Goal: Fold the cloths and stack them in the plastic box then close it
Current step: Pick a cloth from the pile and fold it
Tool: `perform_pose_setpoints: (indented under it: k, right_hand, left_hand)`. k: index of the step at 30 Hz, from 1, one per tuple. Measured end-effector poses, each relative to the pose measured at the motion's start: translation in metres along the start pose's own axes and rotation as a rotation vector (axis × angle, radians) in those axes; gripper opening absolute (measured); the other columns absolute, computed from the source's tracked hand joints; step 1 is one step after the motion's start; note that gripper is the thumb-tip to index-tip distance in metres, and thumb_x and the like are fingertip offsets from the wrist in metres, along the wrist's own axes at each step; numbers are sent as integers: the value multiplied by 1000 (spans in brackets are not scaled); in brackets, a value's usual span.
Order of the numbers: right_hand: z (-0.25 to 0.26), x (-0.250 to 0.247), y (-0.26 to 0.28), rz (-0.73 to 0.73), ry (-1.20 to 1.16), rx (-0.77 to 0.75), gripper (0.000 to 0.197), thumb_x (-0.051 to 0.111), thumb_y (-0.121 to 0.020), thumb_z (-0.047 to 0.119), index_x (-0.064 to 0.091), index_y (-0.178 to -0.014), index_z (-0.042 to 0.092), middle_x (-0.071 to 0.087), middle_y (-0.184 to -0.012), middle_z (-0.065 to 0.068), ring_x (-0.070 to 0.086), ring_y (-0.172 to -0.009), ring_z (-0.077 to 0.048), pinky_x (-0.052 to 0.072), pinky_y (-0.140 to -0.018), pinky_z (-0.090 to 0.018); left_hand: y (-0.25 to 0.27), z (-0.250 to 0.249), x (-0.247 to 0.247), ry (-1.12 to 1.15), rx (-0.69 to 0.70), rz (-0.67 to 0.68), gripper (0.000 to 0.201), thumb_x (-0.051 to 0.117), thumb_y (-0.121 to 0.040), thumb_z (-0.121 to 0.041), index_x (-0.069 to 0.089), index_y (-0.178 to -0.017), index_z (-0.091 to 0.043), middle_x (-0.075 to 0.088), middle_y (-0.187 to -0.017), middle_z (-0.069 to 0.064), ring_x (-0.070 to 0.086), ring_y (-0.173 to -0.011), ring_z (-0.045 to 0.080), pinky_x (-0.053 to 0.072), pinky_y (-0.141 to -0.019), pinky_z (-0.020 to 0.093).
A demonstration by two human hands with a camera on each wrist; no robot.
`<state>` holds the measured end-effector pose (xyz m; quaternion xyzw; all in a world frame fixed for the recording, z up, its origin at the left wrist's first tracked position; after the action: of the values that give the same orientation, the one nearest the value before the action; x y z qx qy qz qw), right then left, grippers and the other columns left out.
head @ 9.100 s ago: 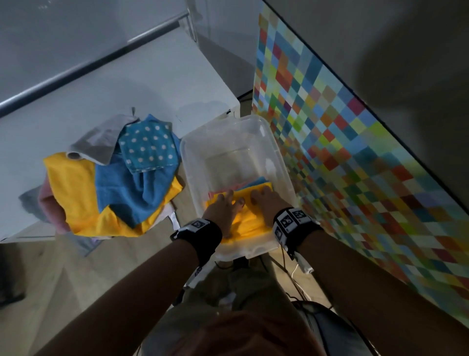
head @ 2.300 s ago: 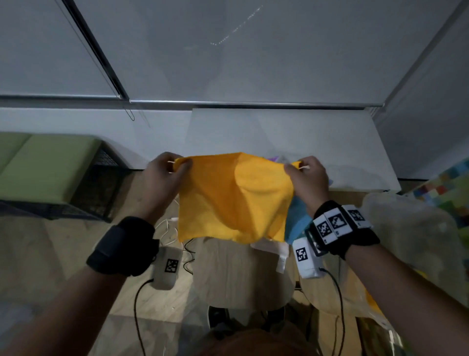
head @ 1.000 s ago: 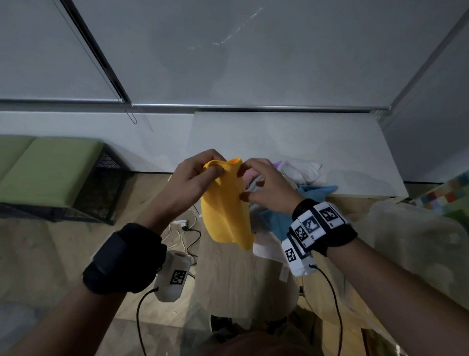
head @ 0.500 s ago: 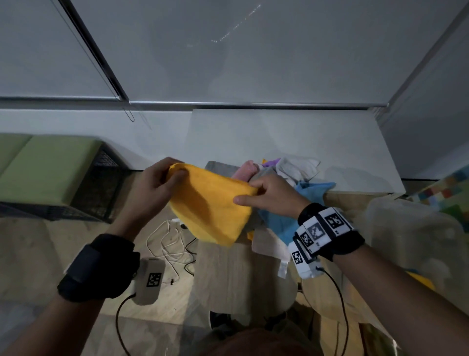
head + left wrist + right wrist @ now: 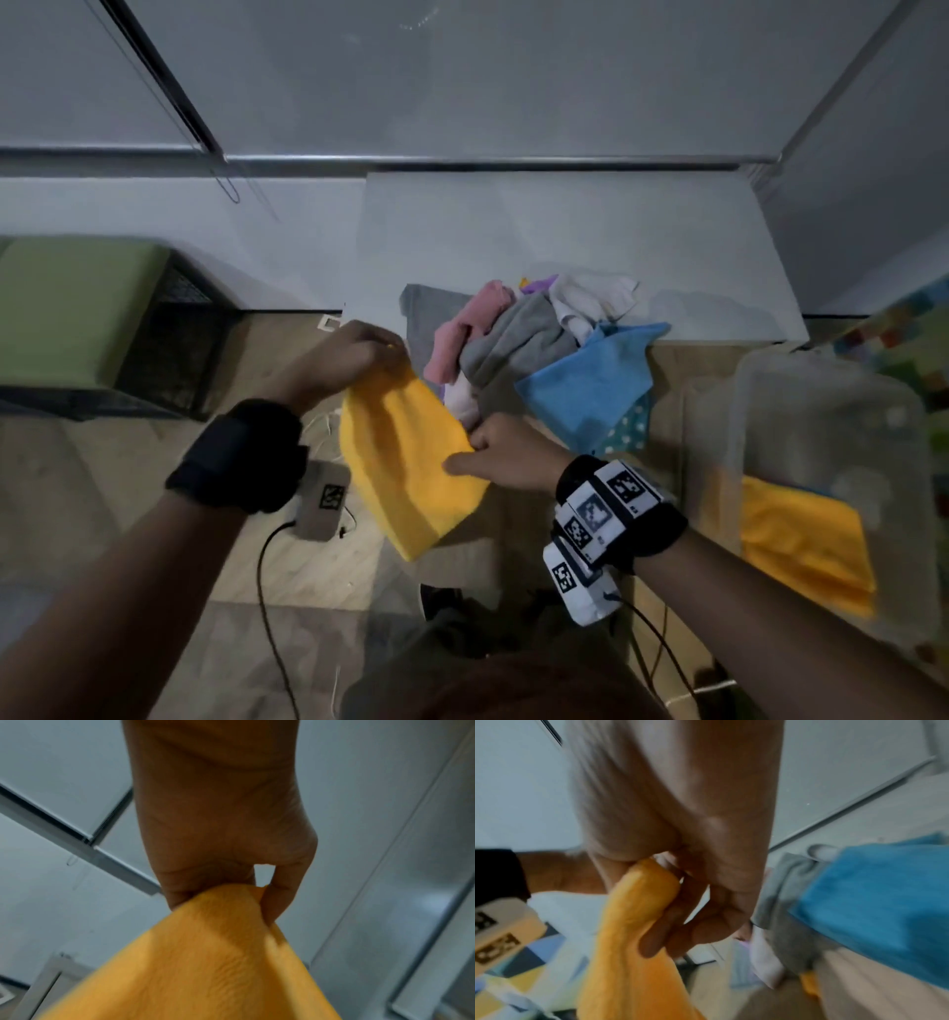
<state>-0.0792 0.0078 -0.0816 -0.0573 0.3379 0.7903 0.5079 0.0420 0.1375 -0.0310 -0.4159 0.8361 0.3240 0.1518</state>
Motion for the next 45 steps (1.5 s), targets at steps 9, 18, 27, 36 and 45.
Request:
perform_pose_setpoints:
  k: [9, 18, 27, 36, 45]
  right_hand:
    - [-171, -10, 22, -598, -188, 389, 35, 70, -70, 7, 37, -64, 16, 33, -63, -2, 31, -58, -14, 24, -54, -29]
    - [-252, -11, 65, -831, -187, 413, 21, 69, -63, 4, 49, -62, 0, 39, -57, -3, 32, -54, -12, 27, -46, -17]
    - [-246, -4, 49, -654, -248, 311, 51, 76, -61, 6, 41, -92, 27, 52, -65, 5, 45, -52, -2, 37, -47, -13]
    - [-219, 77, -6, -110, -96, 201, 64, 75, -68, 13, 34, -113, 35, 55, -93, -4, 58, -76, -20, 54, -61, -40]
    - [-229, 102, -25, -11, -161, 400, 23, 71, -82, 36, 59, -98, 25, 67, -84, 0, 64, -81, -16, 49, -70, -31]
  left_hand:
    - [-88, 41, 148, -369, 86, 40, 28, 60, -87, -8, 68, -113, -5, 67, -114, 16, 62, -105, 29, 47, -83, 32]
    - [-114, 31, 233, -321, 178, 171, 33, 60, -74, -8, 73, -104, -14, 72, -106, 1, 65, -97, 17, 47, -82, 22]
    - [-125, 30, 230, -301, 335, 115, 29, 55, -59, -13, 73, -82, -13, 62, -97, 11, 61, -91, 25, 40, -75, 18]
    - [-103, 104, 211, -356, 101, 204, 25, 55, -59, -6, 68, -80, -7, 54, -98, 16, 49, -97, 24, 41, -80, 29]
    - [-94, 155, 208, -502, -121, 193, 8, 53, -71, -12, 52, -78, -9, 60, -85, 17, 52, -71, 28, 46, -62, 37]
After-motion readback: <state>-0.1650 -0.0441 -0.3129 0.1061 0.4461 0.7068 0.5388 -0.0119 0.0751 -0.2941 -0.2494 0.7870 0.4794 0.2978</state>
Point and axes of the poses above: each hand's wrist, its own y-axis away from the middle knuckle, its own x-axis out of the palm, z = x × y, the point moved 9 cm from there along -y, towards the middle knuckle
